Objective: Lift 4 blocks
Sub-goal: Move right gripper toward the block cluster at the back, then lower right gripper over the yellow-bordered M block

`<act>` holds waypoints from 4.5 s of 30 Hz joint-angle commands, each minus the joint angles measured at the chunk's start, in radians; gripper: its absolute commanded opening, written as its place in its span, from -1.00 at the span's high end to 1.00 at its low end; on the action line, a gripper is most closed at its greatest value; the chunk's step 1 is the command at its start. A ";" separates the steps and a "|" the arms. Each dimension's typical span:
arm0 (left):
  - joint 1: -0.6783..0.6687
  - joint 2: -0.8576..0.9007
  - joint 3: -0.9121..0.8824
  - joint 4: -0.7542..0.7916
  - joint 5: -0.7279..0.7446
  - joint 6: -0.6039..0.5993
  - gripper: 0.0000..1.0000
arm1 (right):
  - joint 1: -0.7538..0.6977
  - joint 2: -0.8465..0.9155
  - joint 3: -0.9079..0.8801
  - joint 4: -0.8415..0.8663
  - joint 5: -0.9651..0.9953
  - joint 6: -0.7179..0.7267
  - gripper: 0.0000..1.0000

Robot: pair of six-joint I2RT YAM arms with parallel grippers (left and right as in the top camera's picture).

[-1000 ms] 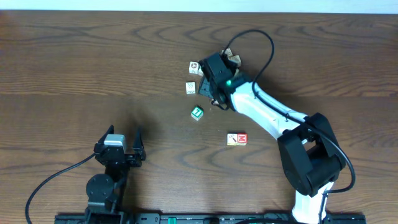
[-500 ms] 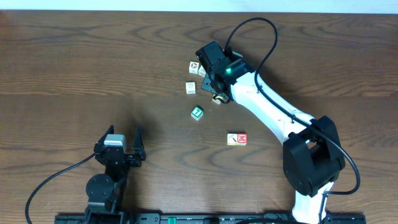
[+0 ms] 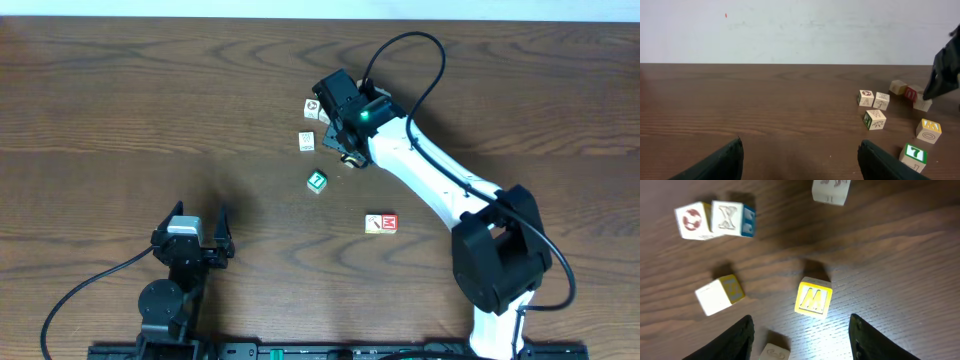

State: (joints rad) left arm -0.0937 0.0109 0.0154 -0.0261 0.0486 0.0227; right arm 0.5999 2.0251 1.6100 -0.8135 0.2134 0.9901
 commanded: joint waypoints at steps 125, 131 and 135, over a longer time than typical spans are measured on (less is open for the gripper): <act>-0.002 -0.004 -0.011 -0.044 -0.016 -0.005 -0.47 | -0.036 0.137 -0.011 0.144 -0.065 -0.401 0.02; -0.002 -0.004 -0.011 -0.044 -0.016 -0.005 -0.47 | -0.037 0.123 -0.011 0.105 -0.069 -0.348 0.07; -0.002 -0.004 -0.011 -0.044 -0.016 -0.005 -0.47 | -0.035 0.123 -0.011 0.108 -0.069 -0.450 0.07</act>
State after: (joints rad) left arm -0.0937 0.0109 0.0154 -0.0261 0.0486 0.0227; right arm 0.5732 2.1830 1.5761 -0.7071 0.1463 0.5930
